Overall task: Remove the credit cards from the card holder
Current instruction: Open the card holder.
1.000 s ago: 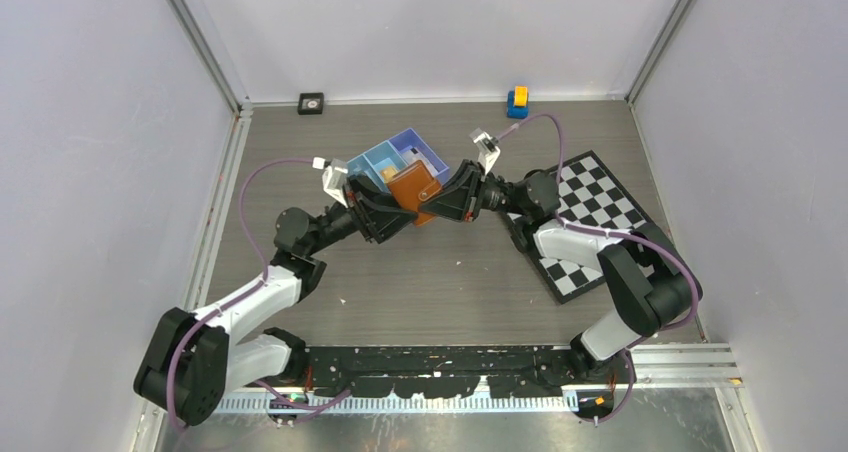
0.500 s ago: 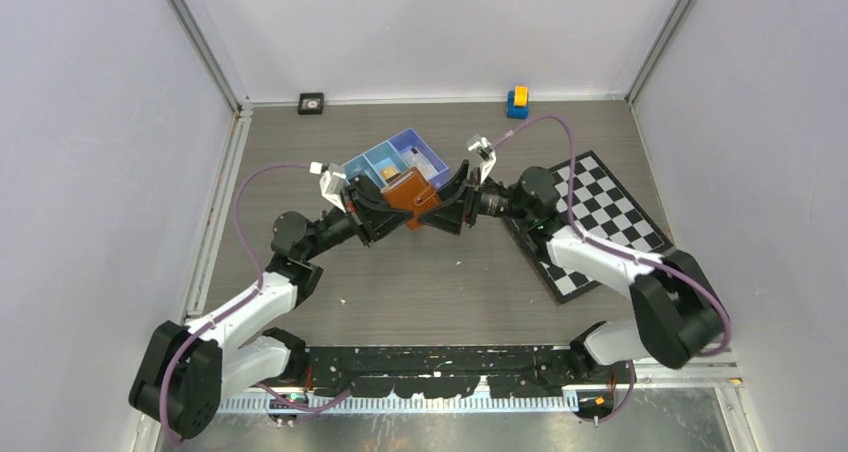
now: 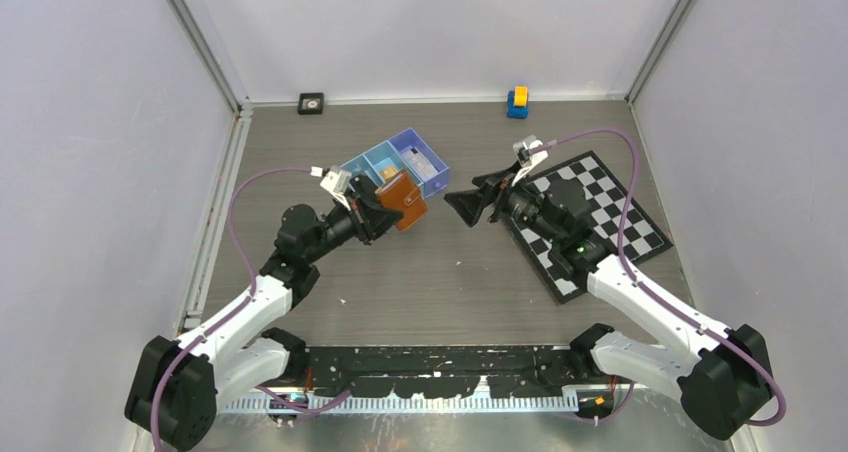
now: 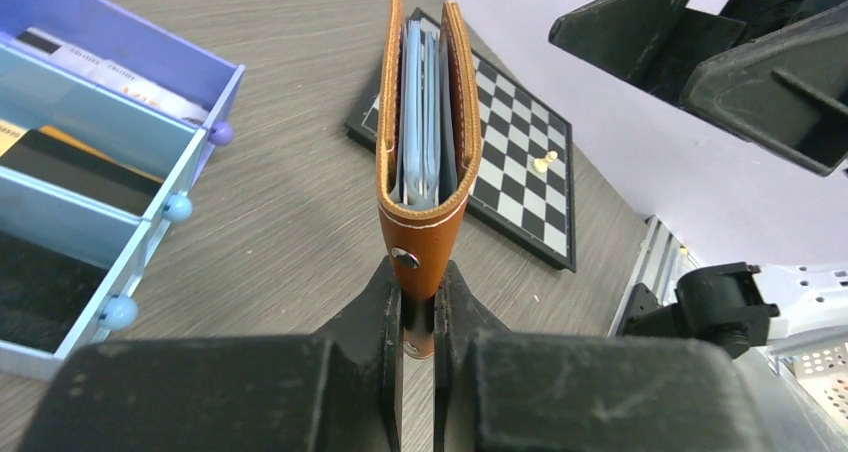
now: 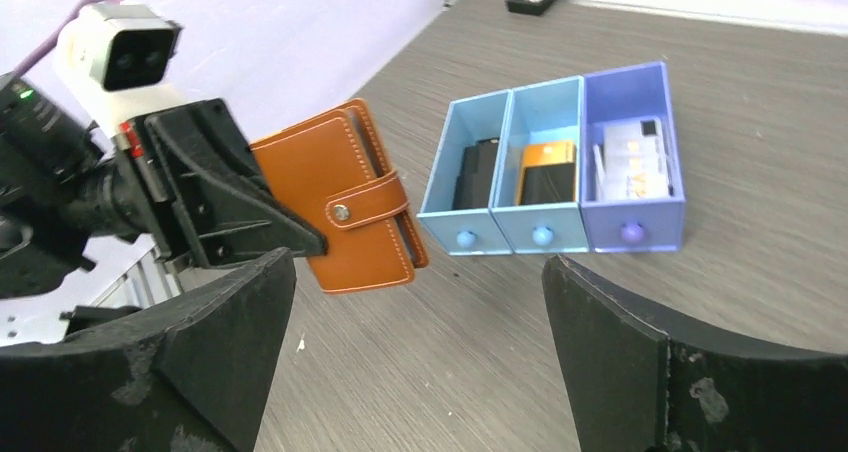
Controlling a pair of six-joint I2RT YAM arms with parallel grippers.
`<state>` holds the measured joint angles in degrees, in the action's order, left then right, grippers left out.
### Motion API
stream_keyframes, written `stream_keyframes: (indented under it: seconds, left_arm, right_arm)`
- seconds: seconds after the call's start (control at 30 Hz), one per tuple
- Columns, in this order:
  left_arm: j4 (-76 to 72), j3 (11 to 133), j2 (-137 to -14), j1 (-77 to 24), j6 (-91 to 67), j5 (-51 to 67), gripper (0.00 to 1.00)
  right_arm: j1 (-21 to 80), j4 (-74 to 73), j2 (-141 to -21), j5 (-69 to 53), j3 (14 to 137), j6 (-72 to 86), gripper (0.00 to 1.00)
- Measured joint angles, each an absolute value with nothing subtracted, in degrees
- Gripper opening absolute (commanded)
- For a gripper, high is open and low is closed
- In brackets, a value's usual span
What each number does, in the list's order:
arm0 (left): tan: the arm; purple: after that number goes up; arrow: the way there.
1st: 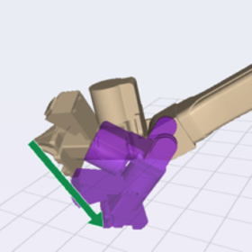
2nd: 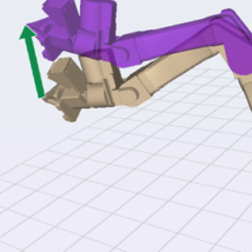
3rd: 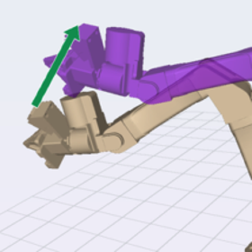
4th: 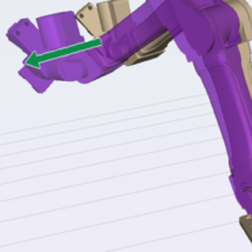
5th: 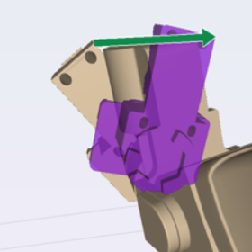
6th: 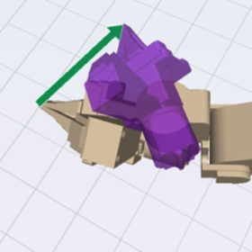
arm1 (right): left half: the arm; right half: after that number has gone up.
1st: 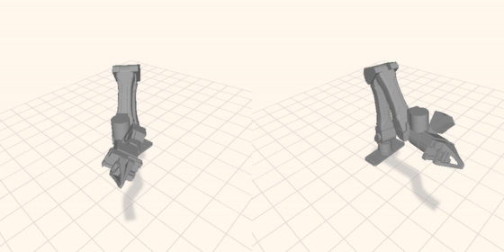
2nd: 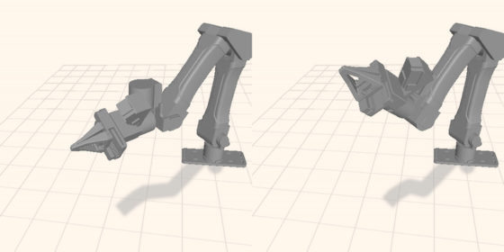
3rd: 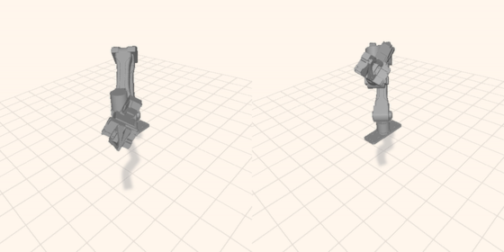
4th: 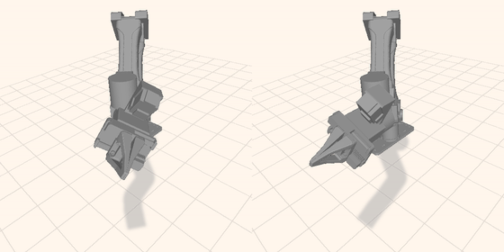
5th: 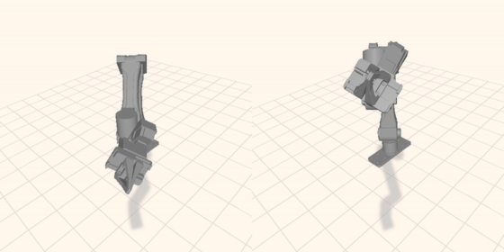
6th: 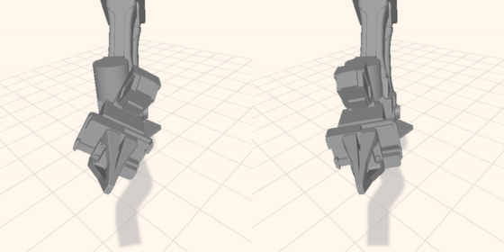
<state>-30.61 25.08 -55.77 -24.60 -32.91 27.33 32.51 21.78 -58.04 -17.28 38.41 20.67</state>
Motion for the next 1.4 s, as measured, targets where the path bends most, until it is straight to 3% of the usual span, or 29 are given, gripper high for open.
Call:
stream_keyframes:
  seconds: [0.2,0.43,0.5,0.67,1.0,1.4]
  left_arm:
    - [-27.94,25.39,-56.07,-24.62,-32.56,25.65,0.0]
    - [-27.42,27.11,-58.11,-24.62,-32.8,26.13,0.0]
    - [-27.4,27.11,-58.39,-24.6,-32.84,26.37,0.0]
    - [-27.62,27.11,-59.61,-24.62,-33.19,27.09,0.0]
    - [-27.24,29.02,-64.71,-24.6,-34.5,29.69,0.0]
    - [-27.64,30.3,-68.23,-24.8,-34.5,32.77,0.0]
  right_arm:
    - [32.51,16.05,-59.48,-14.15,41.71,26.02,0.99]
    - [30.89,30.61,-57.43,-10.31,29.8,39.62,0.99]
    - [29.65,28.29,-55.31,-9.37,28.75,40.91,0.89]
    - [29.74,18.68,-53.17,-7.29,36.49,36.64,0.76]
    - [47.99,7.35,-63.42,4.58,45.91,19.11,0.84]
    - [51.7,3.03,-76.31,16.53,49.98,13.23,0.79]
